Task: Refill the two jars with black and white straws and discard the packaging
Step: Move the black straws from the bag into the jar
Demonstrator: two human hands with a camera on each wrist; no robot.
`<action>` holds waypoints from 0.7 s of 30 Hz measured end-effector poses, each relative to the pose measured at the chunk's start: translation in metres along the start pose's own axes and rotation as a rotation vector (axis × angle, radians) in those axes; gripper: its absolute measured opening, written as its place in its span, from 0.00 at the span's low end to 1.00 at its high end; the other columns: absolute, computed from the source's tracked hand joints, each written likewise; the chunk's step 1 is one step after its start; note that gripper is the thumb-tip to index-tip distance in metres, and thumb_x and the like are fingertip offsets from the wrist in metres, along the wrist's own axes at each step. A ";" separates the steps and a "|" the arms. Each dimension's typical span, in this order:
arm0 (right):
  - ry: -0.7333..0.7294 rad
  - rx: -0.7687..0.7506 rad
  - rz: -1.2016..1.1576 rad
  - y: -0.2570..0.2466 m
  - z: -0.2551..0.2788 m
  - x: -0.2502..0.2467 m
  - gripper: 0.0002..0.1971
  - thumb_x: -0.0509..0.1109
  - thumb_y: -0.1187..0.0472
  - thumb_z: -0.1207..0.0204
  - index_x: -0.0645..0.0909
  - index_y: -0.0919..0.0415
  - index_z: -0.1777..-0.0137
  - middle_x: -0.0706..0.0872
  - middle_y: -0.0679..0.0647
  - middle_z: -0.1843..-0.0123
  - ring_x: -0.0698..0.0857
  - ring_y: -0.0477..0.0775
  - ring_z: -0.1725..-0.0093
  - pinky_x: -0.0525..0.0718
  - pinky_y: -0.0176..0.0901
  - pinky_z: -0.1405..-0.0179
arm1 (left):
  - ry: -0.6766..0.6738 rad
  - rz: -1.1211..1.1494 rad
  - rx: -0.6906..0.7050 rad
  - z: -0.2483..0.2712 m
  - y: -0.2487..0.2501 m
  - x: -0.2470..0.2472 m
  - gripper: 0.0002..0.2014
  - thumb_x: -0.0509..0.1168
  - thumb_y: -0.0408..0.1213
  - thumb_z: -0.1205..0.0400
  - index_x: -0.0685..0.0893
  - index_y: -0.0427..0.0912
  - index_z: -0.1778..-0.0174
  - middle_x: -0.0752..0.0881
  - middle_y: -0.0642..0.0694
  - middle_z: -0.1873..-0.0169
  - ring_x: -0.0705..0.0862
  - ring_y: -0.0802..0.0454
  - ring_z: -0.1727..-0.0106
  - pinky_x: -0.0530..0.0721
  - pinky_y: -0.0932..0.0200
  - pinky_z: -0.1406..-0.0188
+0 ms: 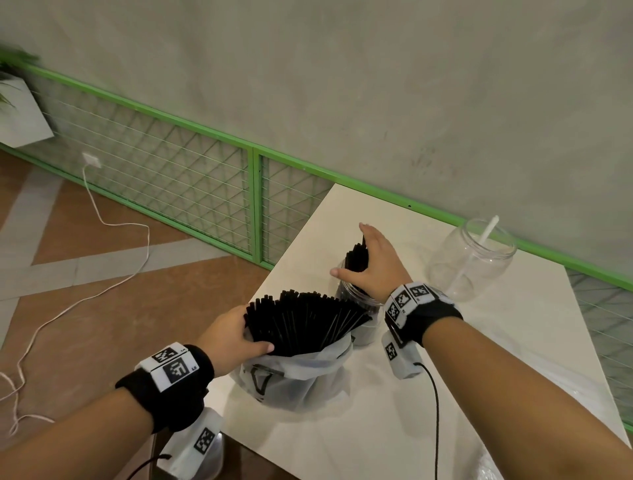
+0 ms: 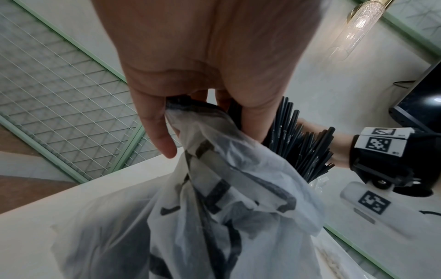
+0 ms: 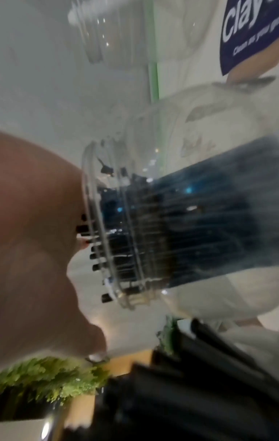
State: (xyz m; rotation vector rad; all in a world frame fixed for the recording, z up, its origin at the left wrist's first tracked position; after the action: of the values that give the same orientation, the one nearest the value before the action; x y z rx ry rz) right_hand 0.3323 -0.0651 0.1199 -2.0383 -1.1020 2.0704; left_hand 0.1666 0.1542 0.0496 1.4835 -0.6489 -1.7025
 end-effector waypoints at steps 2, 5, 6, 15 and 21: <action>0.038 -0.006 0.066 0.001 -0.001 0.003 0.42 0.74 0.40 0.30 0.64 0.59 0.22 0.70 0.57 0.23 0.67 0.58 0.24 0.68 0.54 0.24 | 0.002 -0.007 -0.001 0.000 -0.001 0.000 0.24 0.78 0.41 0.30 0.80 0.50 0.39 0.84 0.56 0.45 0.82 0.58 0.42 0.79 0.59 0.41; 0.242 -0.083 -0.021 0.003 0.003 0.000 0.15 0.71 0.58 0.23 0.77 0.64 0.40 0.79 0.58 0.41 0.76 0.58 0.40 0.76 0.55 0.37 | 0.001 -0.017 -0.008 -0.001 -0.004 -0.001 0.24 0.78 0.42 0.31 0.80 0.52 0.39 0.84 0.57 0.45 0.82 0.59 0.42 0.80 0.56 0.39; 0.293 -0.096 -0.062 0.005 0.004 -0.003 0.10 0.69 0.62 0.22 0.77 0.65 0.44 0.79 0.58 0.44 0.77 0.58 0.43 0.77 0.52 0.39 | -0.003 -0.015 -0.012 -0.001 -0.005 -0.001 0.24 0.78 0.43 0.31 0.80 0.53 0.39 0.84 0.57 0.45 0.82 0.59 0.42 0.80 0.55 0.38; 0.115 0.078 0.083 0.035 0.002 -0.011 0.27 0.53 0.44 0.15 0.72 0.61 0.25 0.73 0.57 0.22 0.68 0.57 0.22 0.62 0.55 0.21 | -0.001 -0.019 0.010 -0.002 -0.002 -0.002 0.24 0.77 0.41 0.30 0.79 0.54 0.39 0.84 0.55 0.44 0.81 0.57 0.41 0.79 0.57 0.39; 0.079 0.034 0.072 0.034 -0.004 -0.007 0.36 0.61 0.34 0.24 0.63 0.51 0.20 0.64 0.54 0.17 0.62 0.57 0.19 0.62 0.58 0.20 | -0.008 0.001 -0.002 -0.002 -0.003 -0.002 0.25 0.78 0.40 0.30 0.79 0.52 0.38 0.84 0.56 0.44 0.81 0.58 0.41 0.78 0.60 0.40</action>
State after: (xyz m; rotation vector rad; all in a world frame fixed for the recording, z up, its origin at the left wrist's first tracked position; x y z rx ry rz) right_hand 0.3519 -0.0921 0.1100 -2.1542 -0.9884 2.0062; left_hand 0.1675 0.1576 0.0483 1.4754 -0.6514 -1.7086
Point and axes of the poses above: each hand's wrist, its own z-axis away from the middle knuckle, its own x-axis out of the palm, y = z × x, the point moved 5 cm from there along -z, towards the middle knuckle
